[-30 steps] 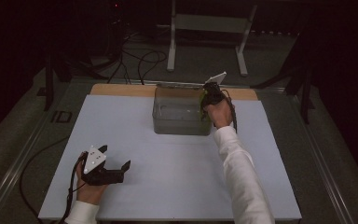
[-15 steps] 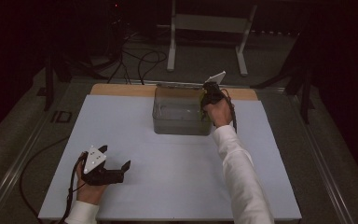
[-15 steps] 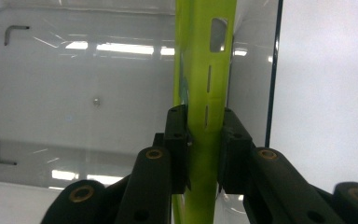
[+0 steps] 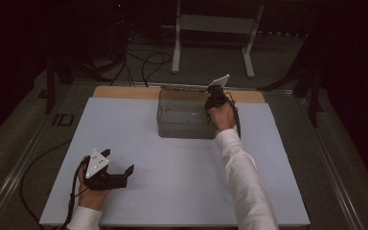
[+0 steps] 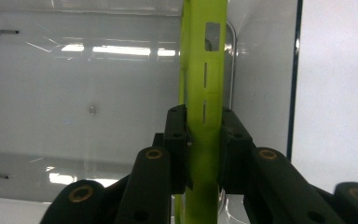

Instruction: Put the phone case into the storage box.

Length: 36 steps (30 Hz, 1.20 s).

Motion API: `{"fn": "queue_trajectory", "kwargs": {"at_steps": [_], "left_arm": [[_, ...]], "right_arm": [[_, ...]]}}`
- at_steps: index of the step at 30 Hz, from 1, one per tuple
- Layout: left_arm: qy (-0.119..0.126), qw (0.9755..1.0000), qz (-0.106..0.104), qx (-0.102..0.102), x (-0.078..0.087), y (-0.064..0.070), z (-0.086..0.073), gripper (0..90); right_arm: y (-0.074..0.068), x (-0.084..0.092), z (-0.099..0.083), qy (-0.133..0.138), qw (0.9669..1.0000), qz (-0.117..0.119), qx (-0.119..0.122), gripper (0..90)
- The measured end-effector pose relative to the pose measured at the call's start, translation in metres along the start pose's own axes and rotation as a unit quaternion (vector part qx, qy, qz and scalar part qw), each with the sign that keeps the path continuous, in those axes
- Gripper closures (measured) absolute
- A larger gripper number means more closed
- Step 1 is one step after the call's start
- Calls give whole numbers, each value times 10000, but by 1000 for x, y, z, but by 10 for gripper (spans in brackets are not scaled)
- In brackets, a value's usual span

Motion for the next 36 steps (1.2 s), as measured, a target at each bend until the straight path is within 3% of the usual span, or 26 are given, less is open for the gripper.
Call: {"fn": "queue_trajectory", "kwargs": {"at_steps": [15, 26, 28, 36], "left_arm": [[-1, 10000, 16, -4, 1, 0, 0, 0], [13, 10000, 14, -1, 1, 0, 0, 0], [5, 10000, 12, -12, 1, 0, 0, 0], [-4, 10000, 5, -17, 0, 1, 0, 0]], "right_arm": [[-2, -2, 0, 7, 10000, -37, -61, 758], [-3, -2, -1, 34, 9999, -100, 57, 735], [-3, 2, -3, 106, 9996, -225, 166, 696], [-1, 13, -4, 270, 9989, -263, 279, 693]]}}
Point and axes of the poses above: each handheld gripper's, and its own axes: x roughly backward along the jaws, z roughly out of its top, y roughly to its right, the point moved 7 cm from there along -x, roughly forward along the jaws, and after that the axes turned 4 degrees about -z, right-handed, at the moved point
